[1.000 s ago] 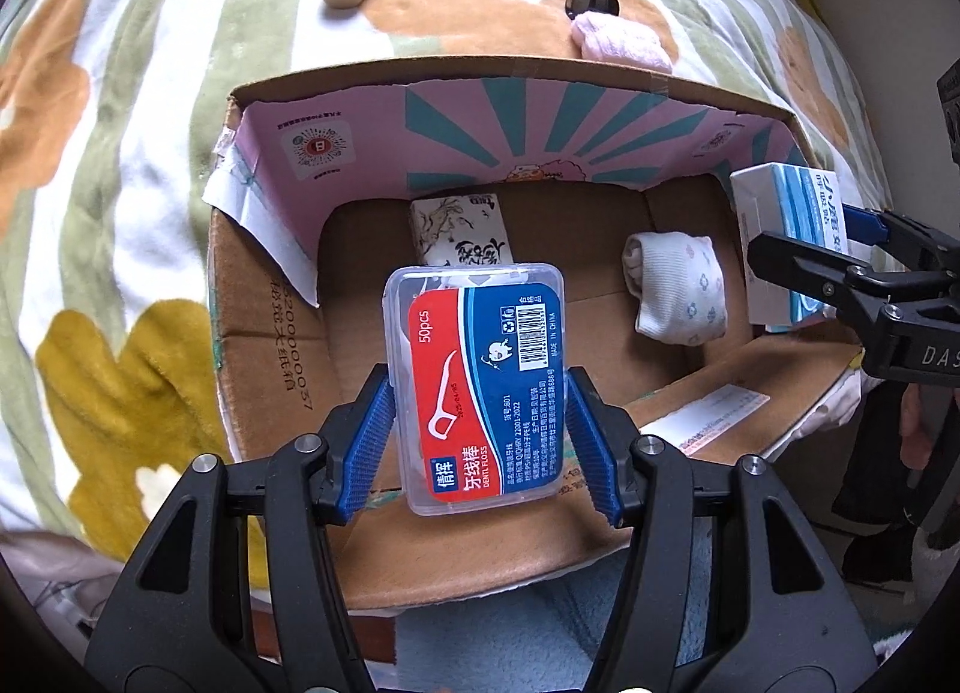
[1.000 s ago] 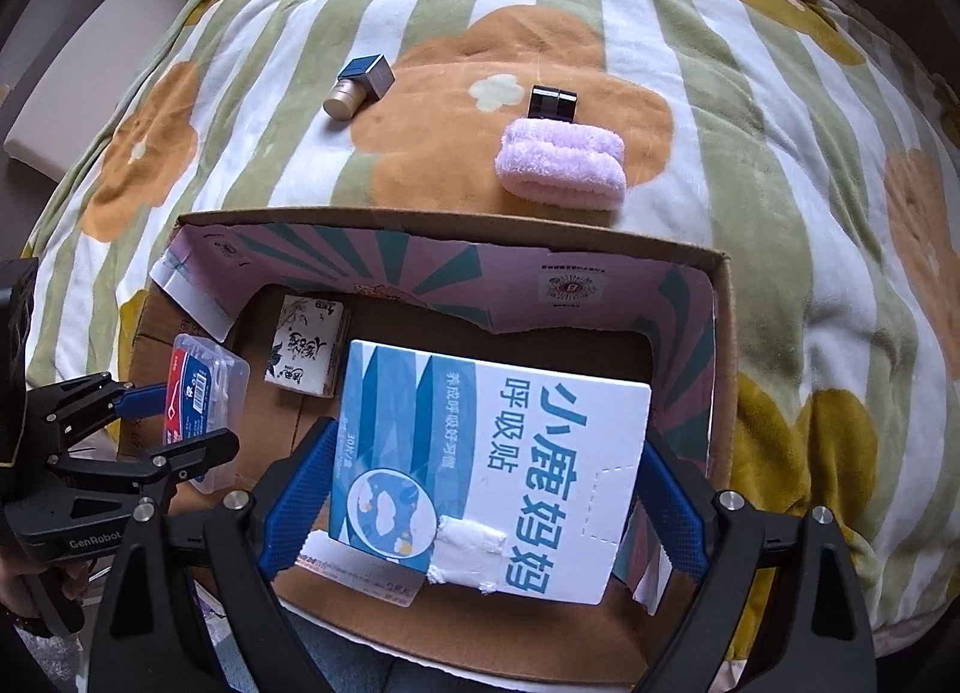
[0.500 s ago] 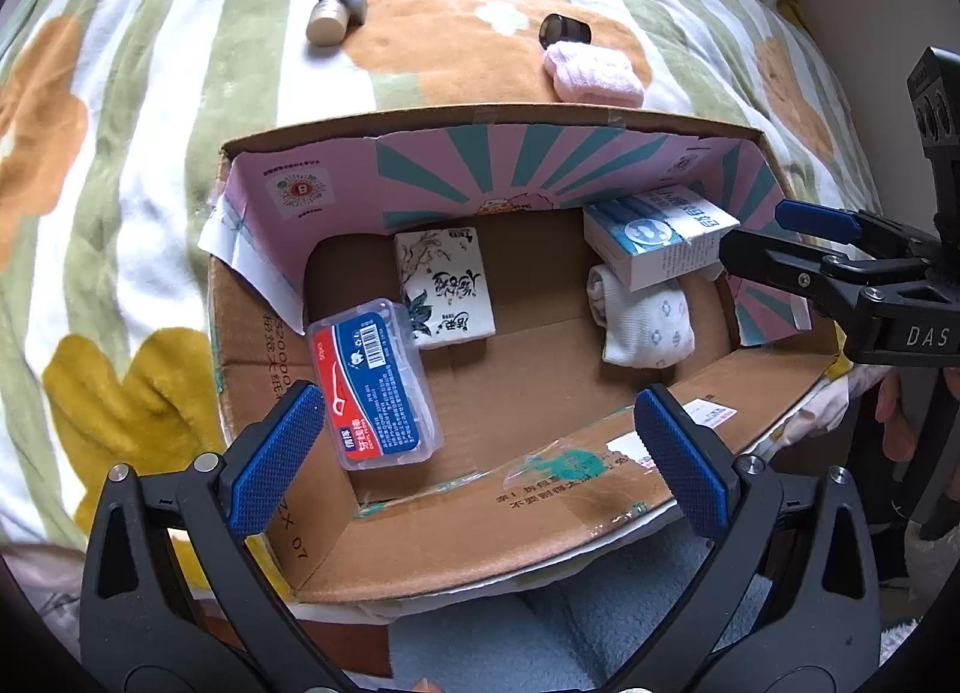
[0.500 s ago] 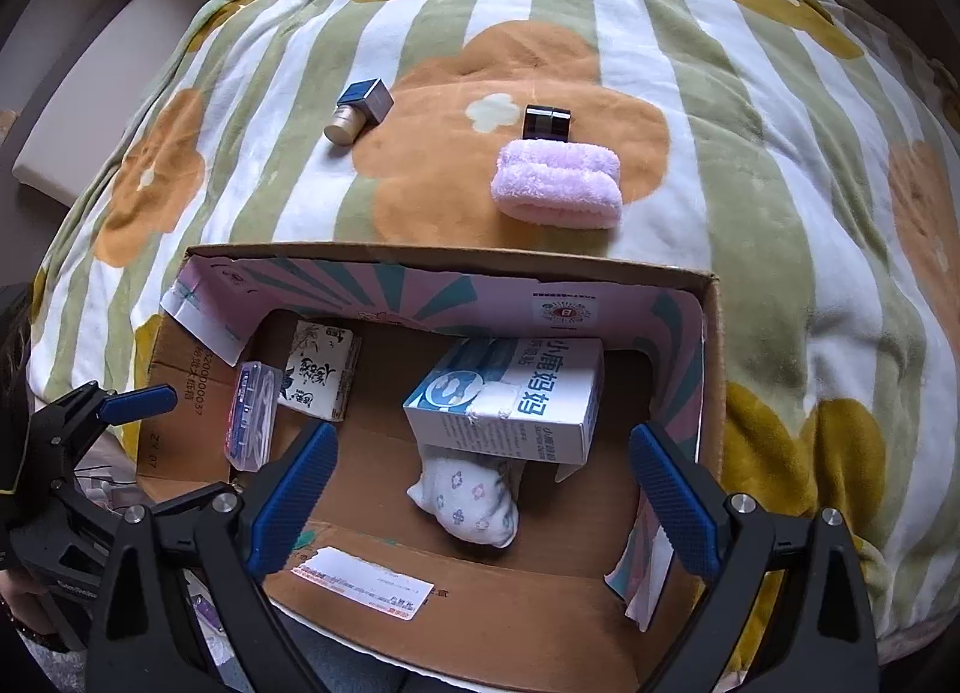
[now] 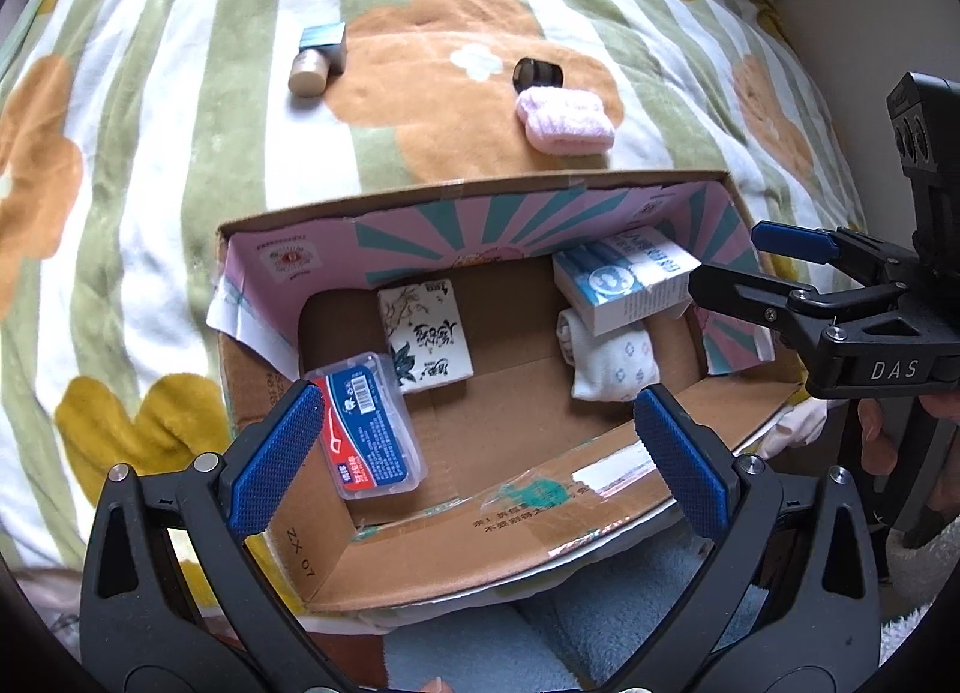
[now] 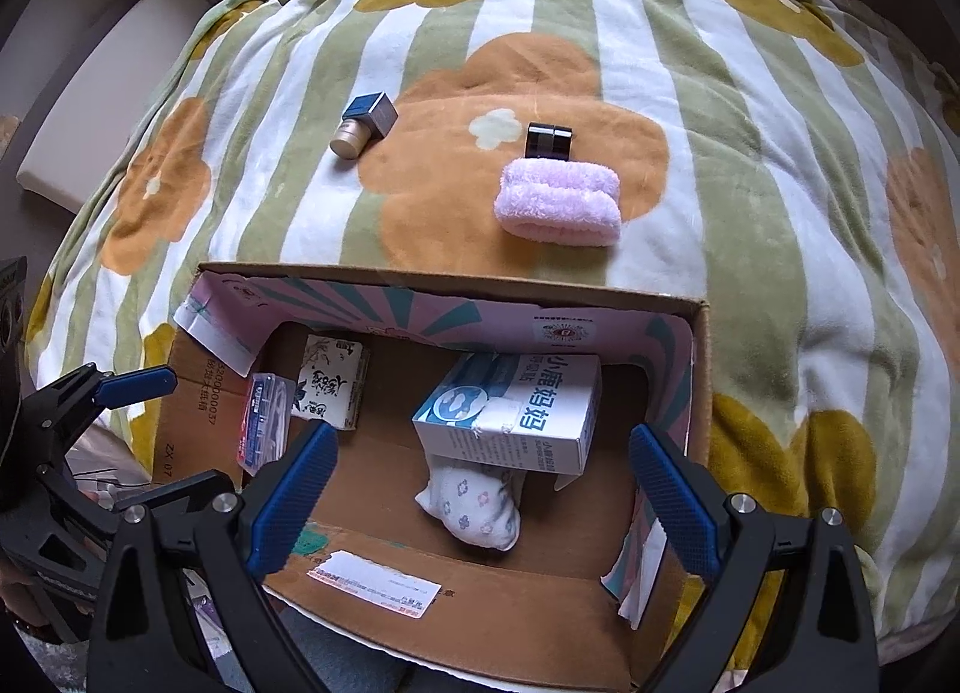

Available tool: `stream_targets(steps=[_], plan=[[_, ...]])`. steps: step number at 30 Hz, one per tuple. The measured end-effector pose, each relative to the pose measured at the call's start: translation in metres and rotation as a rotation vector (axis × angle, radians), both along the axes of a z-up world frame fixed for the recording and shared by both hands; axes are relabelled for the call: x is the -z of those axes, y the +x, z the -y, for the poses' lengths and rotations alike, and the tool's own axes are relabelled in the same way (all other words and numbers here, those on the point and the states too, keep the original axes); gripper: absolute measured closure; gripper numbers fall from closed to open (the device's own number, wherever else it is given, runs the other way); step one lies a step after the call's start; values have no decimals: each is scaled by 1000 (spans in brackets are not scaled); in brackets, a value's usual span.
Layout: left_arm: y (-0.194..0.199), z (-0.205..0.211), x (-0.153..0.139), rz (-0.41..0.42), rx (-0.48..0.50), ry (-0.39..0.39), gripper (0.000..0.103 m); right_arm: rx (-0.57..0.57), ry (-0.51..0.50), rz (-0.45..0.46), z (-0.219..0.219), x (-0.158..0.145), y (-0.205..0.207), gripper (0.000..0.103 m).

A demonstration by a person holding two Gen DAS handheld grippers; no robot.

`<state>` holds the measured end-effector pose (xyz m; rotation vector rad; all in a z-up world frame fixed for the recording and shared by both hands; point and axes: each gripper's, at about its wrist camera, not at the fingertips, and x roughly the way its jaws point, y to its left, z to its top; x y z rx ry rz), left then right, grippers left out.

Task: Organize objects
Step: 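Withdraw both open tools from the box toward the jars and towel, then grasp the cream jar with the left tool while the right tool grasps the black jar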

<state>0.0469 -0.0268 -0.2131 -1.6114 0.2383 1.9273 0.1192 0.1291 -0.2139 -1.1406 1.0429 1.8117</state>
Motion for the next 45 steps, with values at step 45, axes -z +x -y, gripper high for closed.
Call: stream_targets(steps=[45], plan=[[-261, -37, 97, -11, -43, 11, 20, 80, -65, 154, -198, 59, -65, 10]])
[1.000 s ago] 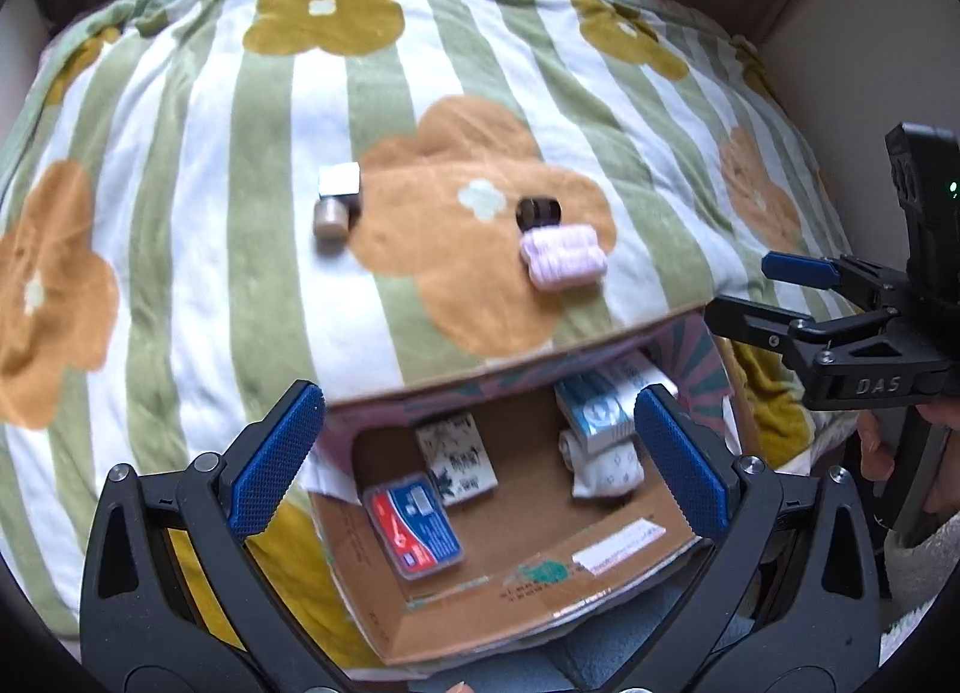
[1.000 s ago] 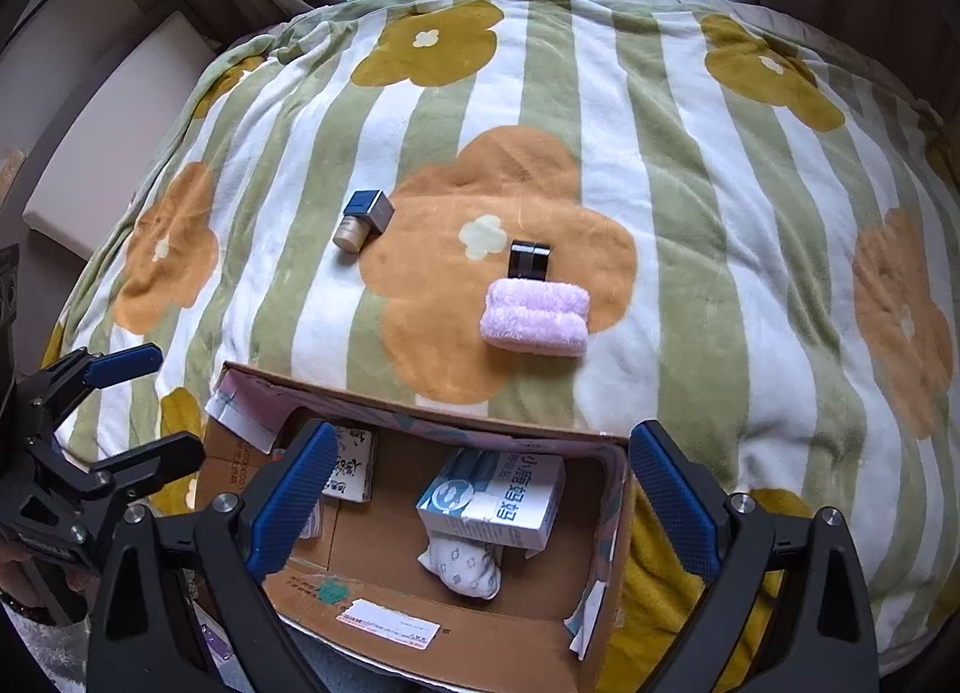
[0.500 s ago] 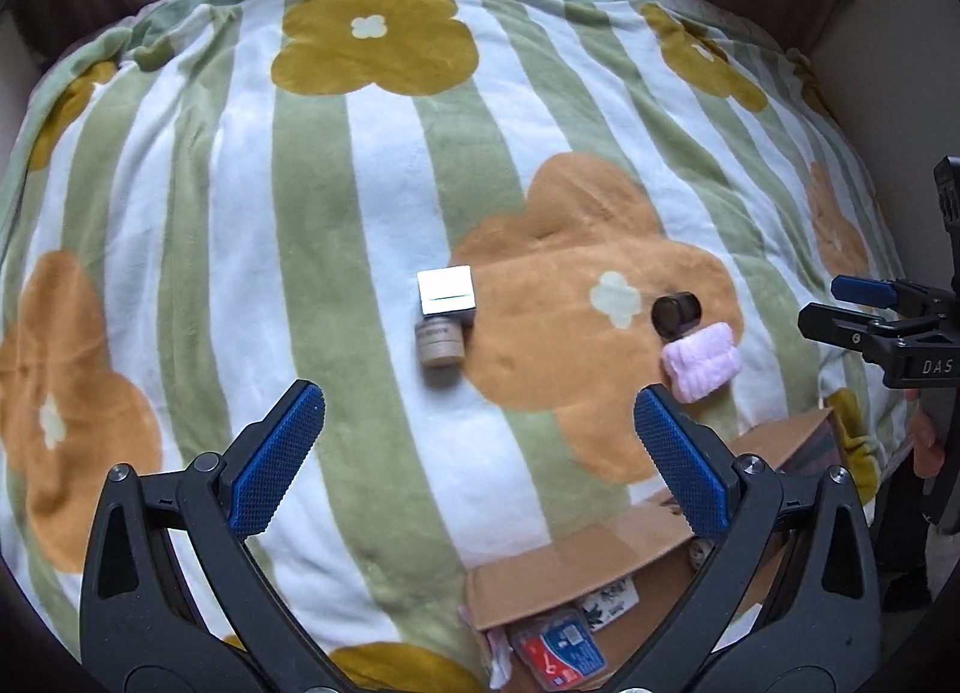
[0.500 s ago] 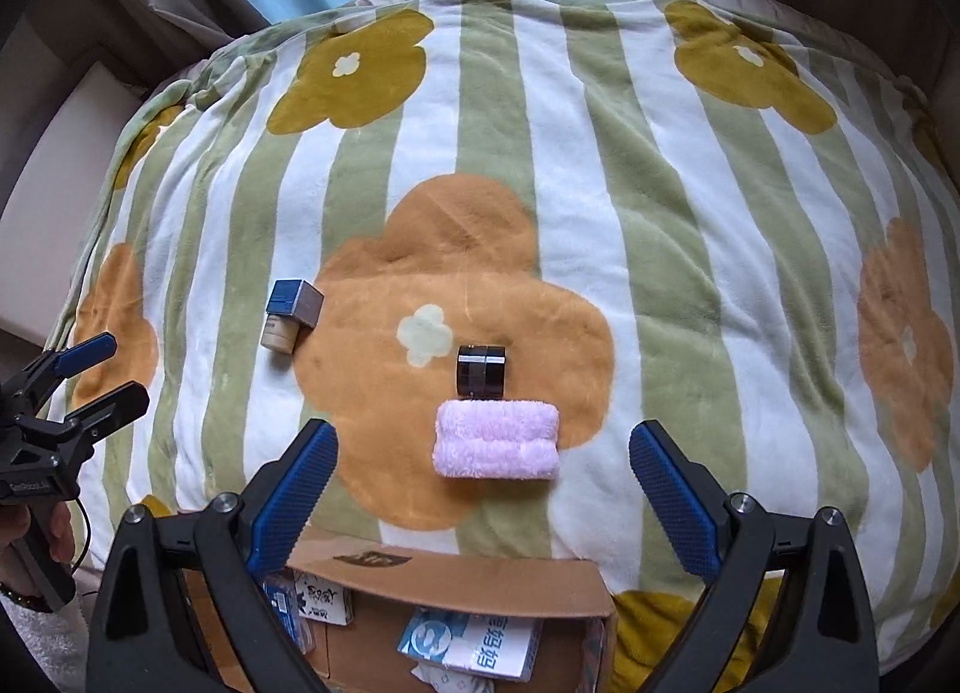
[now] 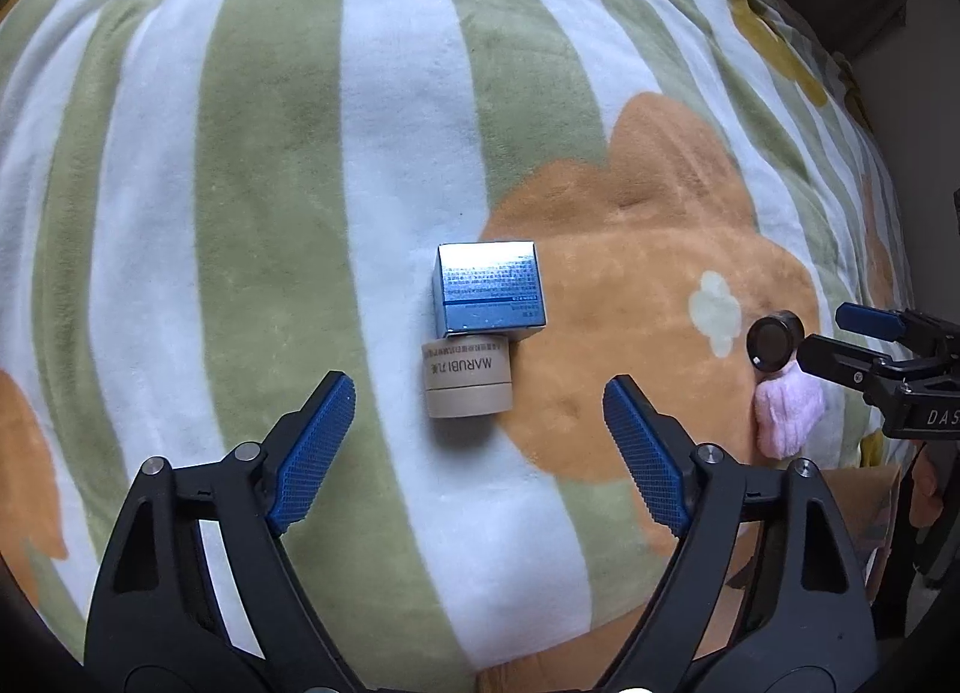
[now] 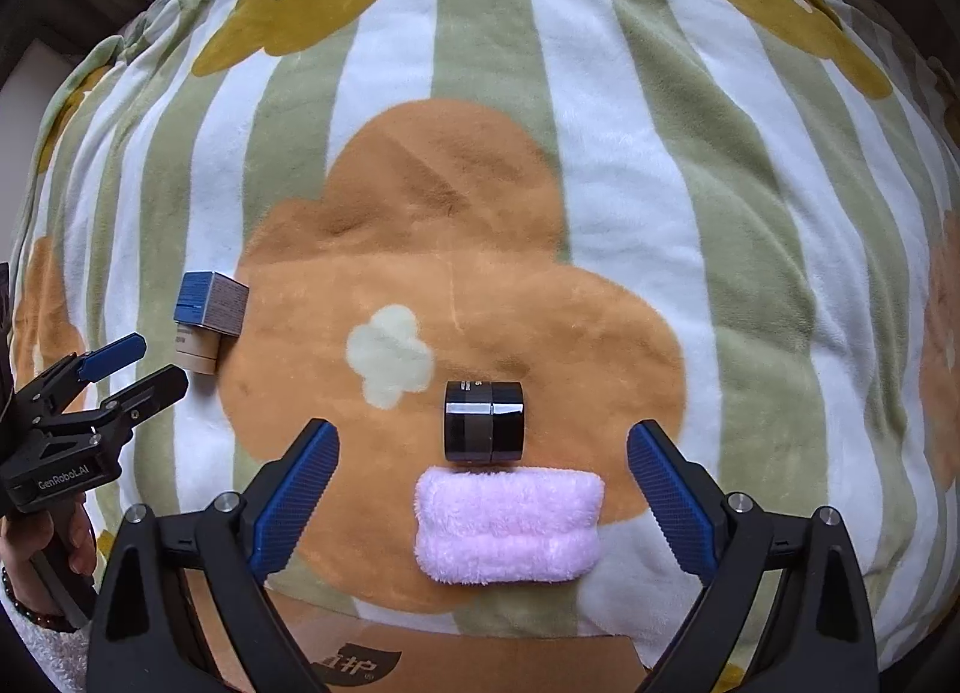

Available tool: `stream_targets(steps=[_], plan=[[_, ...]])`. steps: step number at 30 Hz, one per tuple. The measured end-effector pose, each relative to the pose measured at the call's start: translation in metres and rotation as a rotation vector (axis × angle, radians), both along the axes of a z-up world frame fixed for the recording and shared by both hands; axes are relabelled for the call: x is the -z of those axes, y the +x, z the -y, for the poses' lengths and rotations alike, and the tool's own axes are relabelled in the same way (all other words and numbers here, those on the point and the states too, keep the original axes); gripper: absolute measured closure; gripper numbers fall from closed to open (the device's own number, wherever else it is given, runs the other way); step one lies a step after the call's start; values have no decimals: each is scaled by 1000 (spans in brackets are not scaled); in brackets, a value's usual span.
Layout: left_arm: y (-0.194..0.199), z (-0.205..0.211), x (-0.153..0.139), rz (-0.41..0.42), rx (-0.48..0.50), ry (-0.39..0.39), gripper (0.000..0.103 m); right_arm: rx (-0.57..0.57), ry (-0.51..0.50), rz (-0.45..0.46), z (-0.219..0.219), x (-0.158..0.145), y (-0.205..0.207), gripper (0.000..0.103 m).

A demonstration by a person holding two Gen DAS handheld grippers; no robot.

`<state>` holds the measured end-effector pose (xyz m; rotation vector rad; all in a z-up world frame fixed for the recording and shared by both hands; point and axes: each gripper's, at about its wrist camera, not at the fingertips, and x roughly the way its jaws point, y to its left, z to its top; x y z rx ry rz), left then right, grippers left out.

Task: Organize objects
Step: 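Grasp the cream jar with the left tool while the right tool grasps the black jar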

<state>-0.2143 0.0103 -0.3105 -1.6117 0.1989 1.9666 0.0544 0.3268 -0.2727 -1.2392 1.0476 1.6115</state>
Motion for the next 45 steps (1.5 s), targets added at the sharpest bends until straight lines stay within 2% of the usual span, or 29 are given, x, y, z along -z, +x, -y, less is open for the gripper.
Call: stream_targets(steps=[3, 5, 10, 16, 22, 25, 28, 32, 45], plan=[[-6, -2, 9, 14, -5, 7, 24, -6, -15, 8, -2, 9, -6, 13], [-9, -3, 13, 30, -7, 17, 30, -18, -16, 15, -1, 13, -9, 21], [-12, -6, 22, 63, -12, 27, 42, -29, -14, 52, -1, 21, -14, 30], [-13, -5, 24, 73, -22, 41, 49, -12, -23, 72, 1, 29, -9, 38], [-14, -4, 25, 75, -14, 41, 62, -9, -29, 82, 4, 34, -6, 46], [-15, -2, 25, 80, -13, 45, 71, -4, -20, 86, 6, 34, -3, 55], [-16, 0, 26, 87, -20, 59, 72, 10, -16, 84, 8, 36, 1, 69], [-15, 2, 24, 87, -21, 65, 72, 28, -13, 75, 11, 36, 8, 74], [-7, 9, 11, 65, -18, 82, 72, 34, 30, 46, 23, 29, 25, 75]])
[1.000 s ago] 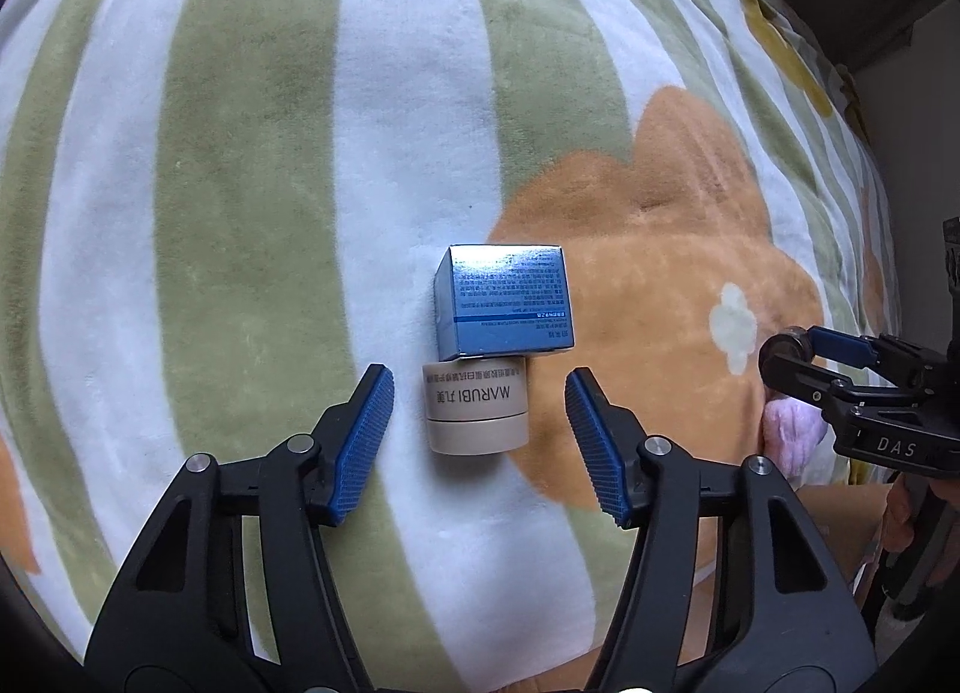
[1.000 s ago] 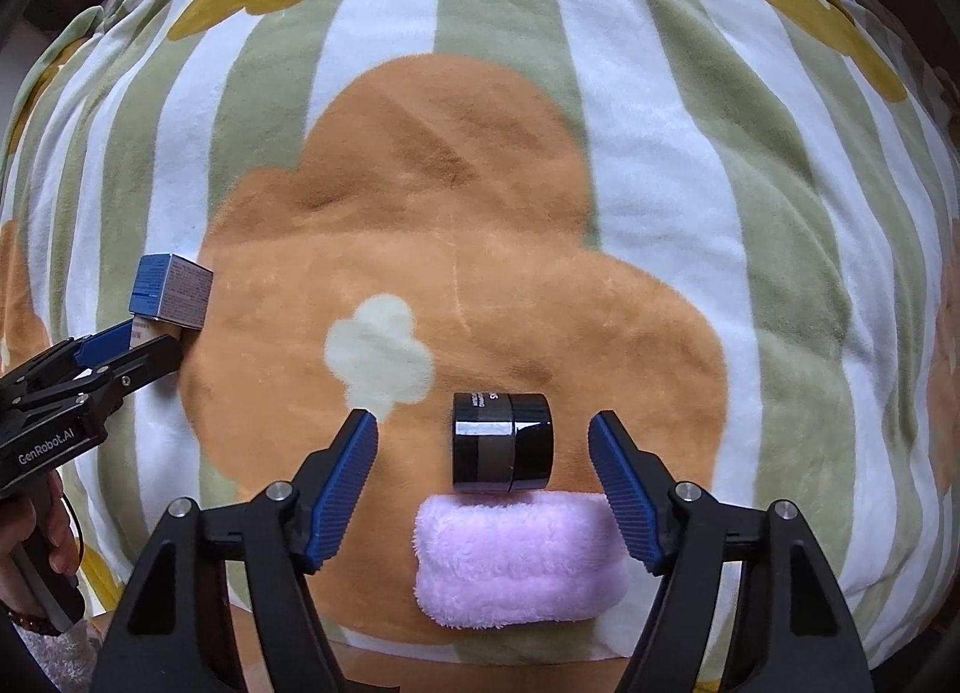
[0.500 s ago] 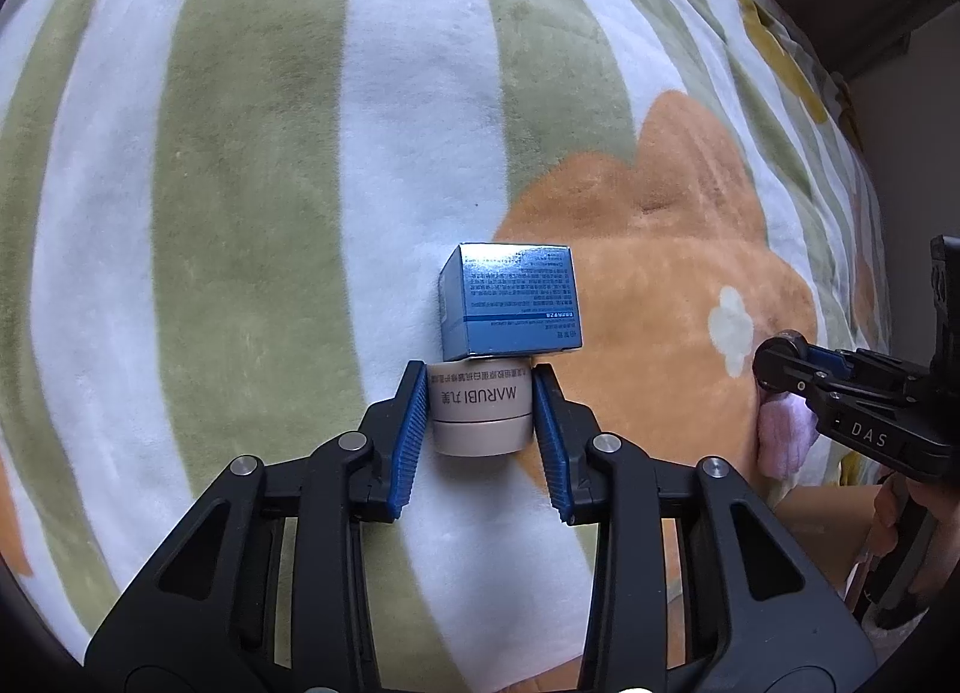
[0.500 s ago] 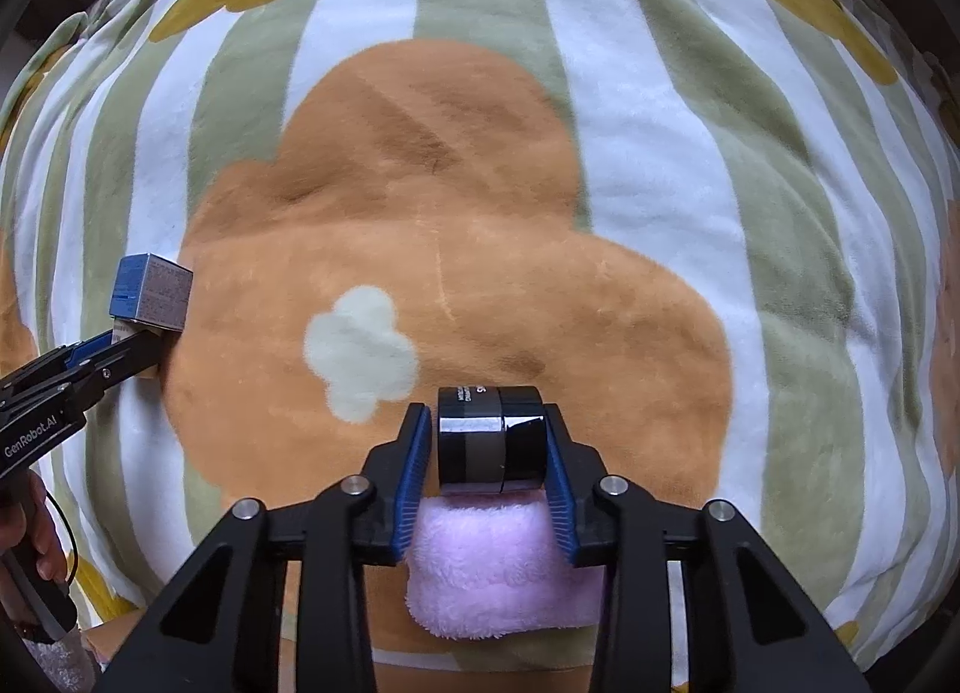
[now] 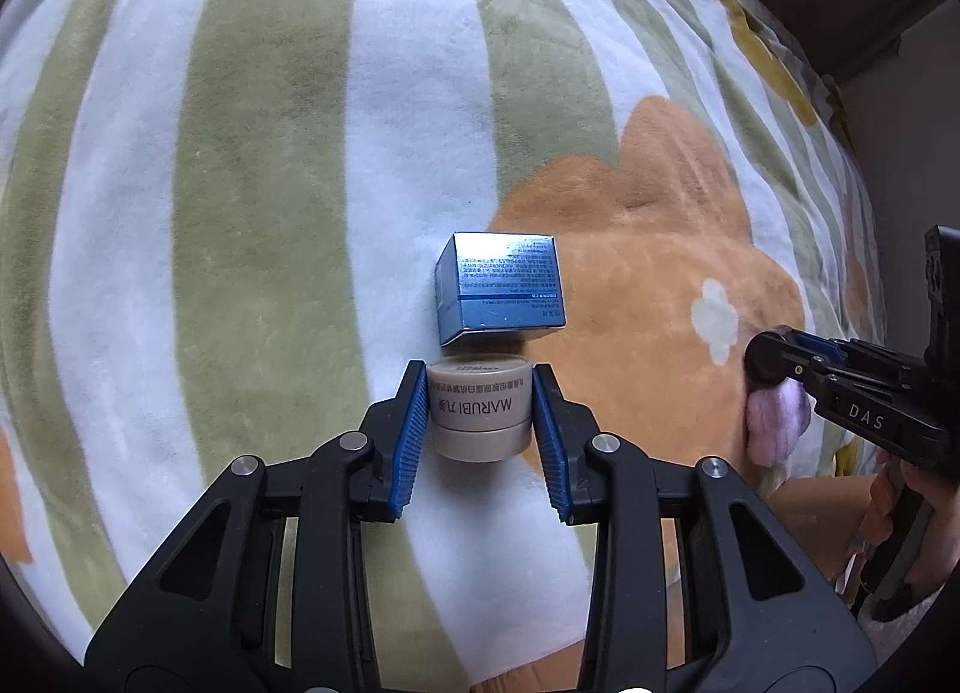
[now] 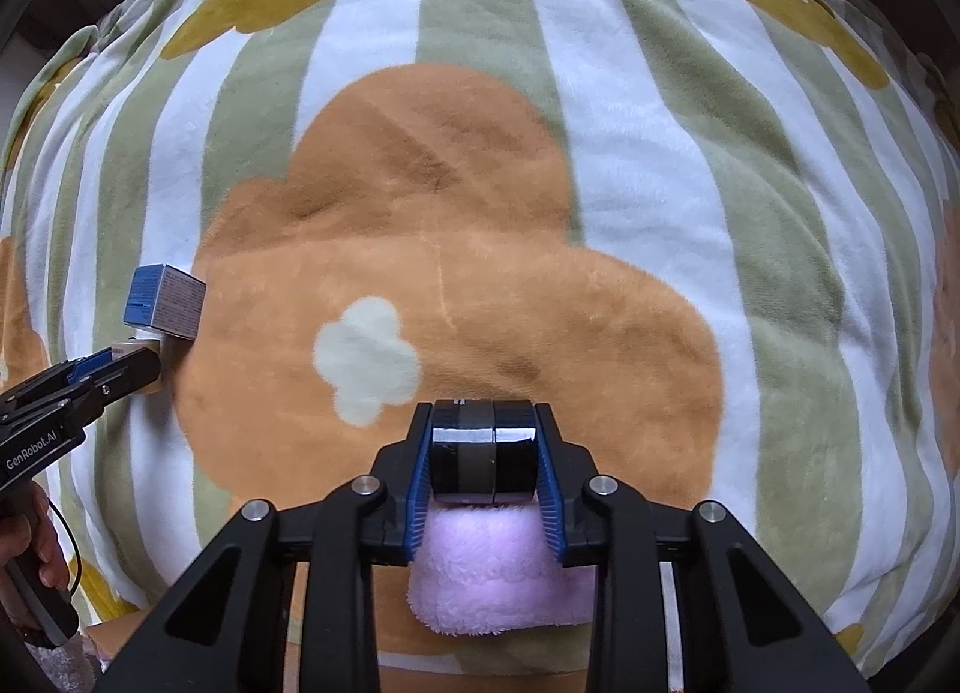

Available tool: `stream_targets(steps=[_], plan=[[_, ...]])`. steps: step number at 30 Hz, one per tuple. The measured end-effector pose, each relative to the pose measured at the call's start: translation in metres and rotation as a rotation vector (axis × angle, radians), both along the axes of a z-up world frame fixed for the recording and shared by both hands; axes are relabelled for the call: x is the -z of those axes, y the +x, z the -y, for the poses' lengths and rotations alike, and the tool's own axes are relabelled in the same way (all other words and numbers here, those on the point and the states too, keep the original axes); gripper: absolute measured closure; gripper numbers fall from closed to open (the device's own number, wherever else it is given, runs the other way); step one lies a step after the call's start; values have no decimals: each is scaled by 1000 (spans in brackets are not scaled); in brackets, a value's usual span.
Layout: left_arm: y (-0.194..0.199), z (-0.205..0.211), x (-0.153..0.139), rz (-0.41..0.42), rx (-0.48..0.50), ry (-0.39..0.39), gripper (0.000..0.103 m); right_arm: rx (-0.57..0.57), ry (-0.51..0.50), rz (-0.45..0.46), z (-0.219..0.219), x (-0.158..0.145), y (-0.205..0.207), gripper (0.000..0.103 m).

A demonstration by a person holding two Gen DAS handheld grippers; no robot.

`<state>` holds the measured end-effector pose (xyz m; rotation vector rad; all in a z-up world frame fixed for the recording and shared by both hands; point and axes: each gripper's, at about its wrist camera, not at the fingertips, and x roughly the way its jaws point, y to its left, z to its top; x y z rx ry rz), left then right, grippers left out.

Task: Organize objects
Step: 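Grasp the cream jar with the left tool while the right tool grasps the black jar, then carry the cream jar and black jar into the cardboard box and release both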

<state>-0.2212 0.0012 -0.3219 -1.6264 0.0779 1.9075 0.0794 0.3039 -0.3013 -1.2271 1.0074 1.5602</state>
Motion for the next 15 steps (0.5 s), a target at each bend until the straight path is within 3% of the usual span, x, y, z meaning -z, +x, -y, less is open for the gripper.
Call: stream_targets(steps=[10, 15], plan=[[11, 8, -32, -41, 2, 29, 72, 8, 46, -29, 16, -22, 14, 75], [28, 14, -65, -67, -7, 56, 72, -17, 77, -49, 22, -57, -3, 75]])
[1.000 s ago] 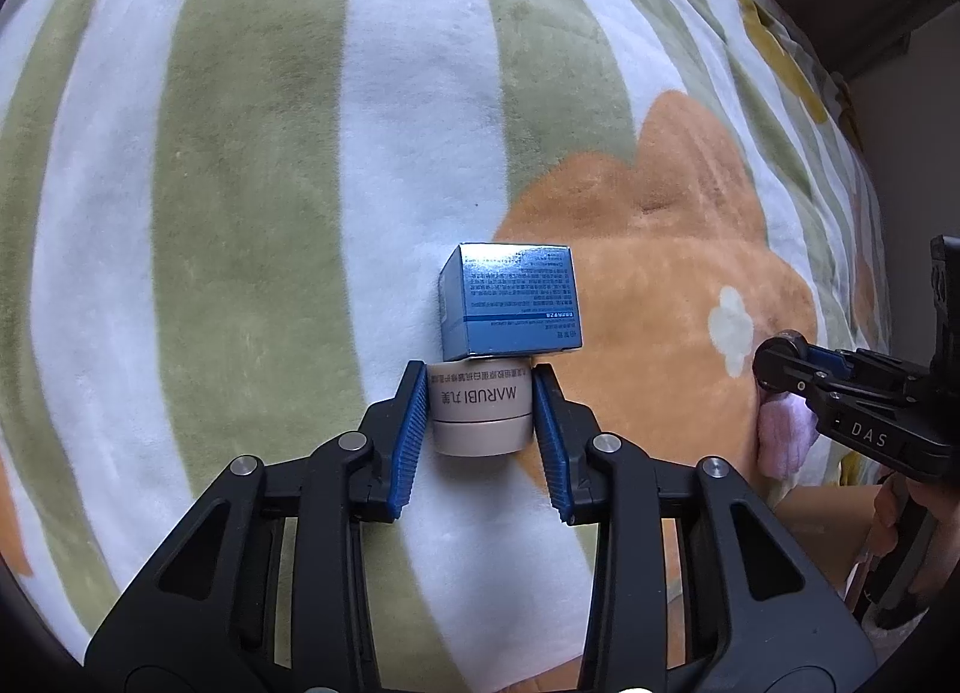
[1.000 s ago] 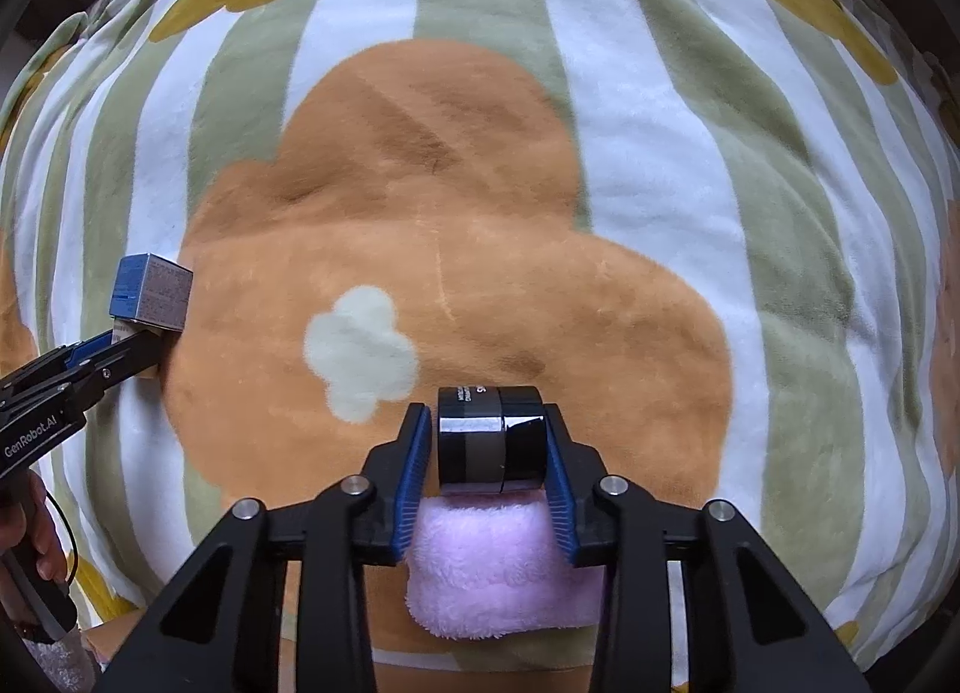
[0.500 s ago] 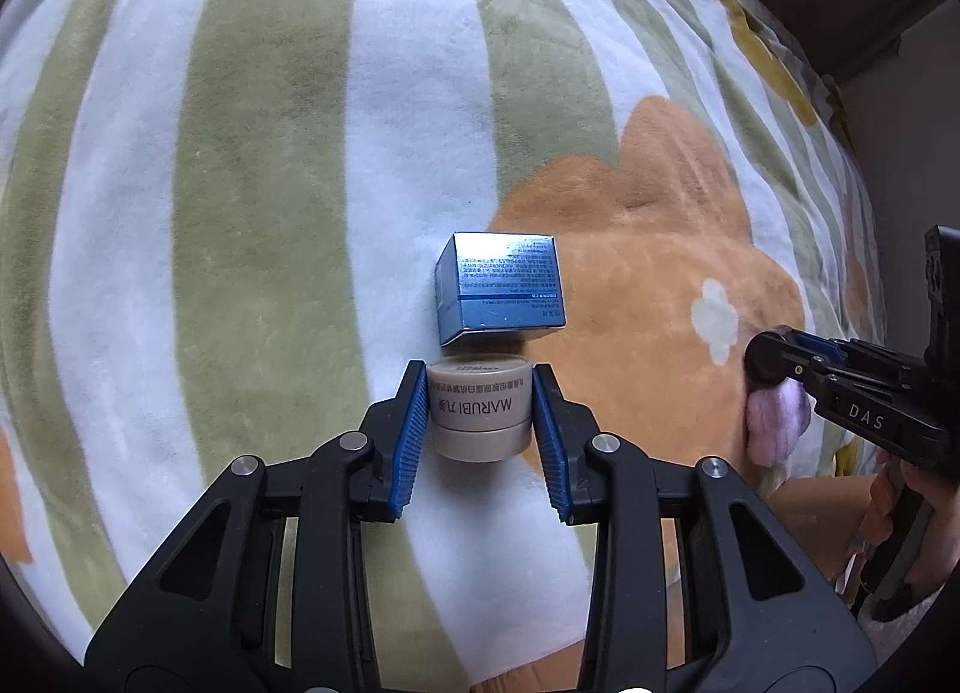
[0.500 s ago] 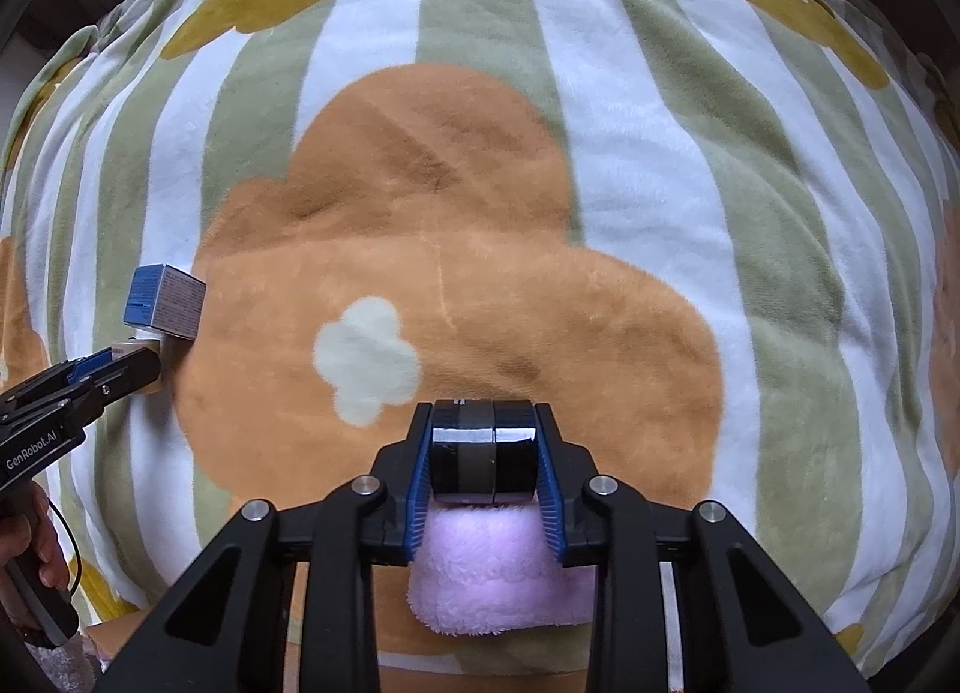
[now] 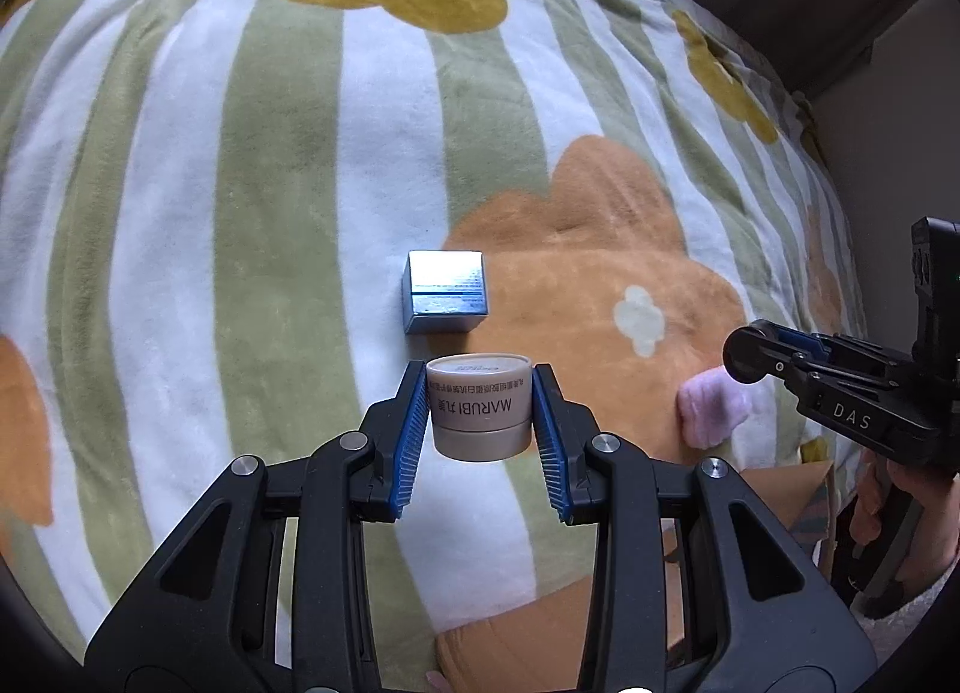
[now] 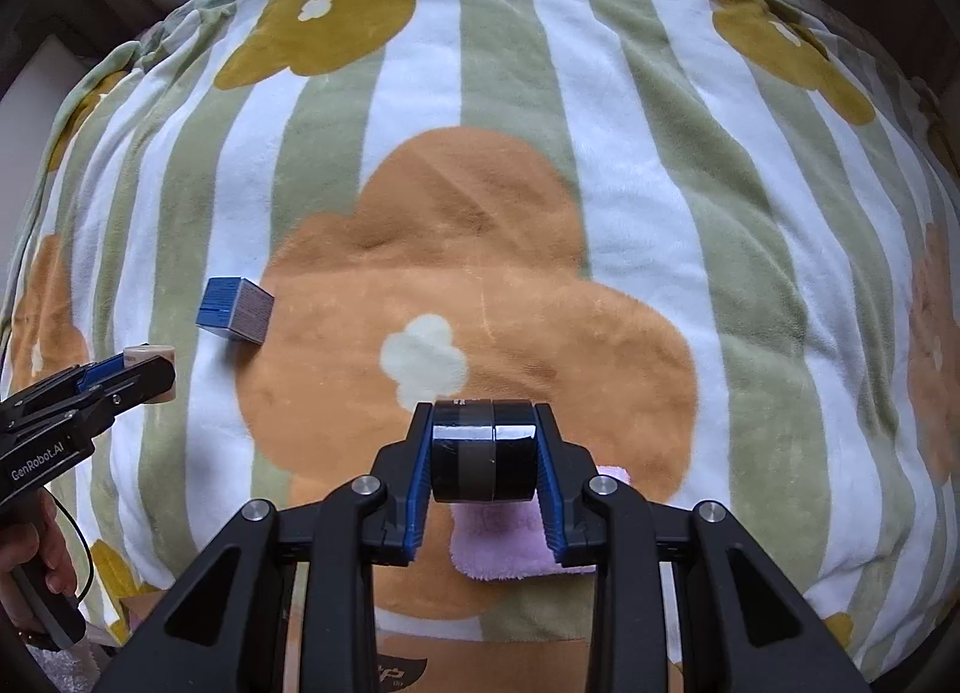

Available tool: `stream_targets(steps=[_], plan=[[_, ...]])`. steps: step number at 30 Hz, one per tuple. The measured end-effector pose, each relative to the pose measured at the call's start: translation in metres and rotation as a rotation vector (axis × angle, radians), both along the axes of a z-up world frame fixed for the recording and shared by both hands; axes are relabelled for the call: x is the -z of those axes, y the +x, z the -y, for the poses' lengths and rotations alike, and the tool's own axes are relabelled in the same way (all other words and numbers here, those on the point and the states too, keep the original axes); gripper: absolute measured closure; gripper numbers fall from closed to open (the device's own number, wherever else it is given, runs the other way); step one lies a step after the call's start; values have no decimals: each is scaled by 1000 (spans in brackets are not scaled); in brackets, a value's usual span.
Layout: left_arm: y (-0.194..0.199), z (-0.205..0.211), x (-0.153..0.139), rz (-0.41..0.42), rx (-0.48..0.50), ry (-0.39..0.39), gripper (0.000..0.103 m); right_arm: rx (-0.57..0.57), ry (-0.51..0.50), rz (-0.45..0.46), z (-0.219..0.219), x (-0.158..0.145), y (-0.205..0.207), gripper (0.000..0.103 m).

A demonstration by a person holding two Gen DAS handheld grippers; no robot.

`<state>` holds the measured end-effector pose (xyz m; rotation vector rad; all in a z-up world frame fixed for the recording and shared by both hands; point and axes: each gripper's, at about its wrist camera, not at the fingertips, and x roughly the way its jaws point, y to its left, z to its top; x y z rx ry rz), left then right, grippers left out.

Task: Organize objects
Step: 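Carry the cream jar and black jar into the cardboard box and release both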

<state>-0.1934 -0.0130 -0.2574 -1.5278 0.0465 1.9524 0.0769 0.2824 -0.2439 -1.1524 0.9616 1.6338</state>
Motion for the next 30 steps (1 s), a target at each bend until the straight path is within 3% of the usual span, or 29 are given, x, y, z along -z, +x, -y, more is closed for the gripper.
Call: stream_targets(steps=[2, 15, 22, 30], plan=[[10, 3, -15, -19, -2, 4, 72, -16, 11, -7, 0, -7, -23, 75], [109, 20, -87, -71, 4, 21, 72, -120, 68, -93, 53, -81, -18, 75], [157, 24, -93, -47, -8, 33, 72, -144, 64, -103, 88, -98, 0, 75], [199, 26, -83, -4, -19, 15, 72, -154, 35, -78, 125, -95, 22, 75]])
